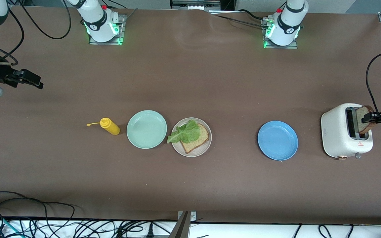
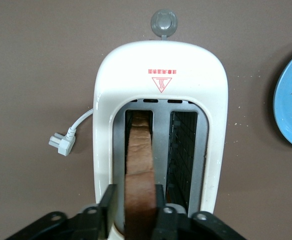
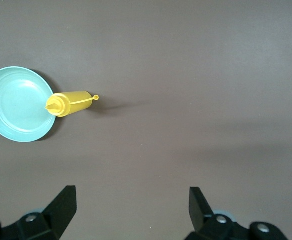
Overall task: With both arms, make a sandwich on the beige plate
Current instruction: 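Lower the left gripper and grasp the bread slice in the toaster, then lift the bread slice out of the toaster with the left gripper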
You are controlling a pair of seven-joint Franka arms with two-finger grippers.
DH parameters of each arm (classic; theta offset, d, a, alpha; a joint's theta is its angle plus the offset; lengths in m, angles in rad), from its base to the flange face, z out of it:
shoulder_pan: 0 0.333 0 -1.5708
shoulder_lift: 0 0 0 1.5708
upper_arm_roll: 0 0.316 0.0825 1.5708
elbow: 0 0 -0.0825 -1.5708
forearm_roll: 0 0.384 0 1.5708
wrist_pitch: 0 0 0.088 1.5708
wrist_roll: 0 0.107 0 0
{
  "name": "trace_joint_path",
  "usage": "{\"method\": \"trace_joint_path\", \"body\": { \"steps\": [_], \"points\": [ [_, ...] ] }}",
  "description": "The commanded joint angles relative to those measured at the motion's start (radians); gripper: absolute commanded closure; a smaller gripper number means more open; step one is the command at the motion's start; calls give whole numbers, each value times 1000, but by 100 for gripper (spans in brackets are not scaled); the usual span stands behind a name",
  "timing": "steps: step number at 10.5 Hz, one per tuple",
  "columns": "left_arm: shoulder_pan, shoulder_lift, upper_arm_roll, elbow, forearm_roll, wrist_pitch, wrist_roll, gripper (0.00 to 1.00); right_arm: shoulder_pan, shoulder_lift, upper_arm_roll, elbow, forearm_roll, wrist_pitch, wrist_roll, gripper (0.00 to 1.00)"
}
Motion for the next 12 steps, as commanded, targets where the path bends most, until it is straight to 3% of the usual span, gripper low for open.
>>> {"method": "trace_joint_path", "body": {
  "steps": [1,4,7,12],
  "points": [
    [-1,0,-5,17,-12,-24,12,100,4,-11,-6,-12,16,7,0,0],
    [-3,-6,-5,87,-23,-97,6,100,5,-11,-6,-12,16,1,2,0],
    [3,-7,-5,185,-107,-238,-16,100,5,-12,-6,-12,16,0,2,0],
    [-6,-20,-5,288,-201,-366,-163,100,4,-11,-9,-10,16,-8,3,0]
  ]
}}
